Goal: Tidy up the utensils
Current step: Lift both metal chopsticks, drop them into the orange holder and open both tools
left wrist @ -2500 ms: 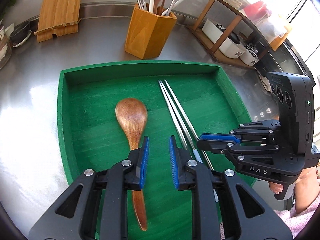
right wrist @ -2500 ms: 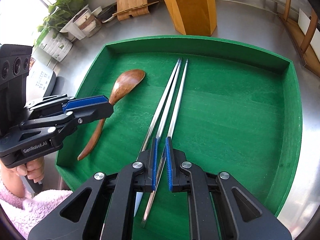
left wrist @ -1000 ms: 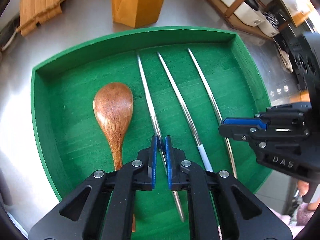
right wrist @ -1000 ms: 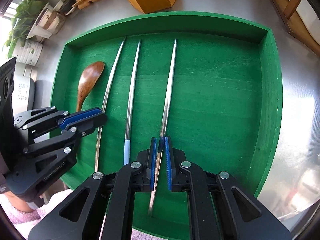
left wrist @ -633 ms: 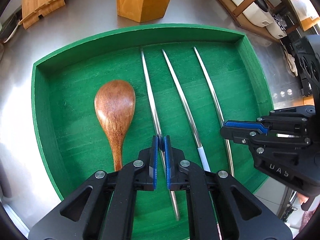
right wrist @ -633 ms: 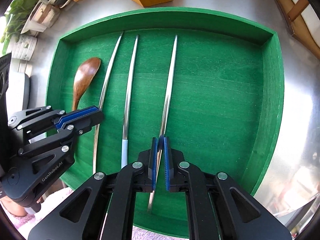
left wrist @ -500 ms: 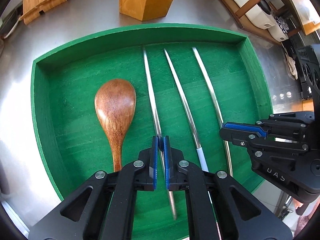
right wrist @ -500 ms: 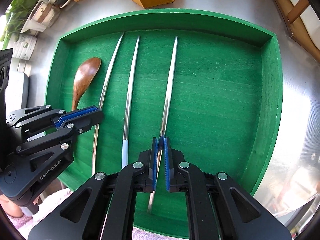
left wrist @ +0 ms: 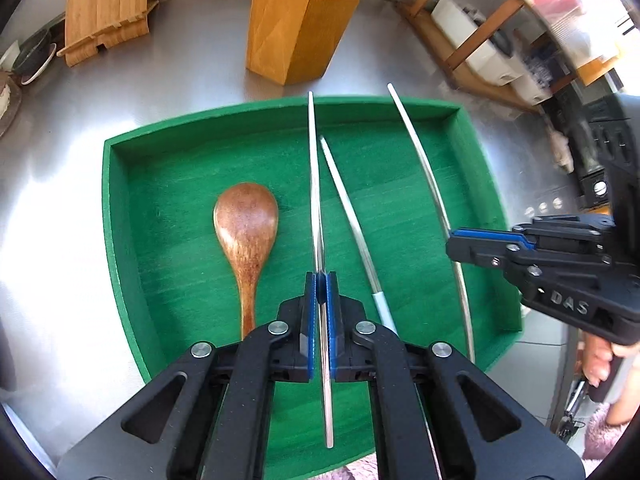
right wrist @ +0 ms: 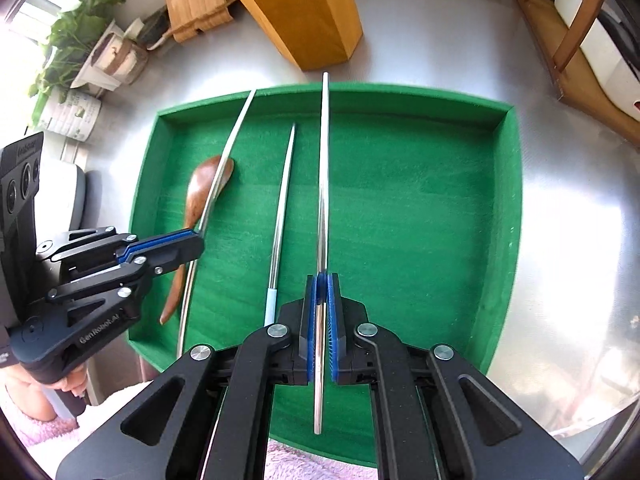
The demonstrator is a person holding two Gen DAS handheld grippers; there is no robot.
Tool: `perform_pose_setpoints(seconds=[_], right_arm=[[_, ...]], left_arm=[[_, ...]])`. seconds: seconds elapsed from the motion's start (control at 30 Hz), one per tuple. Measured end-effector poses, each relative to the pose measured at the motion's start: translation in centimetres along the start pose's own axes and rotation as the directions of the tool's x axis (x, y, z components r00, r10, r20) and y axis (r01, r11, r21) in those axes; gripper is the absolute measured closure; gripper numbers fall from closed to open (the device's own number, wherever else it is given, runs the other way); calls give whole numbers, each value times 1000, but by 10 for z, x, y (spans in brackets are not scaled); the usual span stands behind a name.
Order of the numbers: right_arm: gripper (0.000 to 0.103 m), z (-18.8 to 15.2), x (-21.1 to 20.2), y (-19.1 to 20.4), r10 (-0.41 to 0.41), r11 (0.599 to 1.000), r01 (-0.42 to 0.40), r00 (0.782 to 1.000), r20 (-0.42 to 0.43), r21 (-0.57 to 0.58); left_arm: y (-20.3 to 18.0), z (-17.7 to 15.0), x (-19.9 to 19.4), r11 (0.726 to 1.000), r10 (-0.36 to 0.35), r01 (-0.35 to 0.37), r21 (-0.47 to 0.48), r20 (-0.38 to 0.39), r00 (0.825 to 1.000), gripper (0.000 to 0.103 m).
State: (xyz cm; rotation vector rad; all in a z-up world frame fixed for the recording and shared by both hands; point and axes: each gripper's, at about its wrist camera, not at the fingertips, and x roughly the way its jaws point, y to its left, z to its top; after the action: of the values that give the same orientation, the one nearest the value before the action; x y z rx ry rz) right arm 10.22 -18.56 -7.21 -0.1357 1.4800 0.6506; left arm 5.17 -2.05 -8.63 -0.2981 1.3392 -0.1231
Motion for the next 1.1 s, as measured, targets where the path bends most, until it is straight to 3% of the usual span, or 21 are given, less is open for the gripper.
perform_pose_setpoints(seconds=[0.13, 0.27, 0.37, 0.57, 0.77, 0.9, 1.03, 1.1], right_arm=[[98, 0, -20, 4, -13, 999, 18, 994, 107, -42], [98, 7, -40, 10, -68, 993, 90, 964, 256, -74], [98, 13, -53, 11, -86, 991, 118, 927, 364, -67], [98, 34, -69, 20, -85, 989, 135, 833, 546, -52], [98, 56, -83, 23, -6, 995, 74, 731, 682, -71], [98, 73, -91, 21, 39, 996, 37, 659, 751, -84], [98, 91, -103, 19, 58, 994, 42, 574, 817, -100], [98, 100, -105, 17, 63, 995, 33, 544, 836, -97]], left_arm=[[1, -11, -28, 999, -18, 14, 35, 120, 993, 99], [1, -13, -54, 996, 2, -29, 79, 327, 945, 99], [7, -7, -69, 997, -7, -30, 76, 446, 895, 99], [9, 17, -91, 996, -8, -47, 71, 630, 776, 98], [11, 41, -111, 996, -48, -26, 83, 774, 632, 98], [5, 62, -110, 994, -58, -39, 98, 814, 578, 98], [1, 80, -112, 991, -69, -60, 118, 847, 527, 98], [1, 91, -113, 990, -77, -63, 125, 860, 505, 98]])
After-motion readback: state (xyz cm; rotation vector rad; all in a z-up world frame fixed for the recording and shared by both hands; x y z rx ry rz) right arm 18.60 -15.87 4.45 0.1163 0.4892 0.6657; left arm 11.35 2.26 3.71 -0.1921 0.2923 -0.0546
